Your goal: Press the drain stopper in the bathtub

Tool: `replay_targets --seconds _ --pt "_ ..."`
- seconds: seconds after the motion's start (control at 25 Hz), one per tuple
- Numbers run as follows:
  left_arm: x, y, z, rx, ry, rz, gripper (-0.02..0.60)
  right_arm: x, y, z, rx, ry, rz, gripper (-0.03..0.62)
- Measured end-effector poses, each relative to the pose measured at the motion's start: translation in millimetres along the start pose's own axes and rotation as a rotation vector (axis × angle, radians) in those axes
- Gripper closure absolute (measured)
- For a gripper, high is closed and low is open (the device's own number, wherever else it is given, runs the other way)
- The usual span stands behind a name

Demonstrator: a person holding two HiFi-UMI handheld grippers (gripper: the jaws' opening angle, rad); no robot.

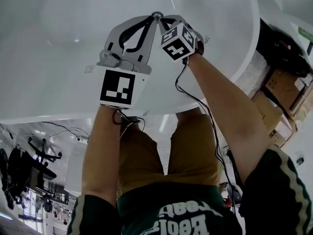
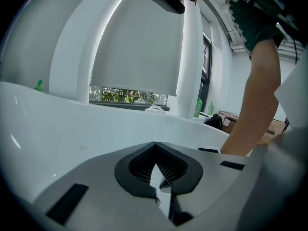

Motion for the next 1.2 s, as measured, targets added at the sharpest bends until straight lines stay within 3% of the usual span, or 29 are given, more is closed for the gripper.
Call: replay_targets --seconds 0.64,1.2 --pt "53.7 -45.9 -37.9 -0.015 0.036 0.009 0.574 27.9 -126.2 13.4 -0.053 -0.035 -0.077 0.577" --pt "119.0 -93.4 -52.2 -0.029 0.084 0.027 0.574 87.7 -225.1 31.8 -0.029 -0.070 -0.194 0.577"
Point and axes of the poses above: the fingertips, and each gripper's own axes: y forward along the fingers, z to its left, x out of its top, the point moved 2 cm from there along -y, backward along the fingers, and after that the axes turned 6 degrees about -y, right-handed, at the moved point
